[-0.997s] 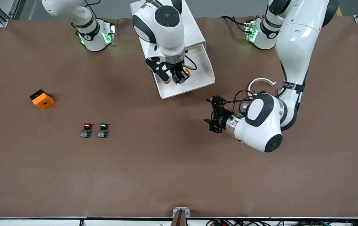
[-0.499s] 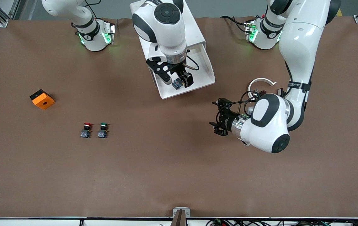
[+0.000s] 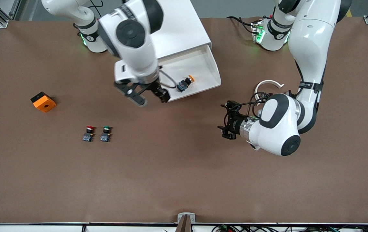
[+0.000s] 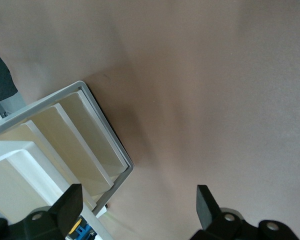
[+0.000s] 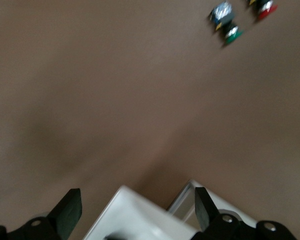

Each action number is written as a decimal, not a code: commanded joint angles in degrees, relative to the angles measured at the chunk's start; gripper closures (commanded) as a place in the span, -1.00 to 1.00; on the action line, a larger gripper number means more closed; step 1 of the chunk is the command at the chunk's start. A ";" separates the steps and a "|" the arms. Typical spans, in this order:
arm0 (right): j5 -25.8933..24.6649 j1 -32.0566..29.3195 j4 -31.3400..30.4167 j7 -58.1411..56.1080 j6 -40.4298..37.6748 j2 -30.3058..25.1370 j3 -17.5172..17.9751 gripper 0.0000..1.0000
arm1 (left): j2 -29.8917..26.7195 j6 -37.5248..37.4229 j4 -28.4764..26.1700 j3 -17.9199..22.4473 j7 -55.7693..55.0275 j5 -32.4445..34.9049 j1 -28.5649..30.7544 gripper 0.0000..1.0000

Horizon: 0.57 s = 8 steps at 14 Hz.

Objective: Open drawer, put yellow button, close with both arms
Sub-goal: 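Raise and withdraw the right gripper from the drawer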

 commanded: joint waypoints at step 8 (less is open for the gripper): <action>-1.71 -23.02 0.02 -39.97 -5.22 -1.74 0.69 -1.00 | -4.78 -0.70 -0.95 0.34 9.51 3.13 2.18 -1.00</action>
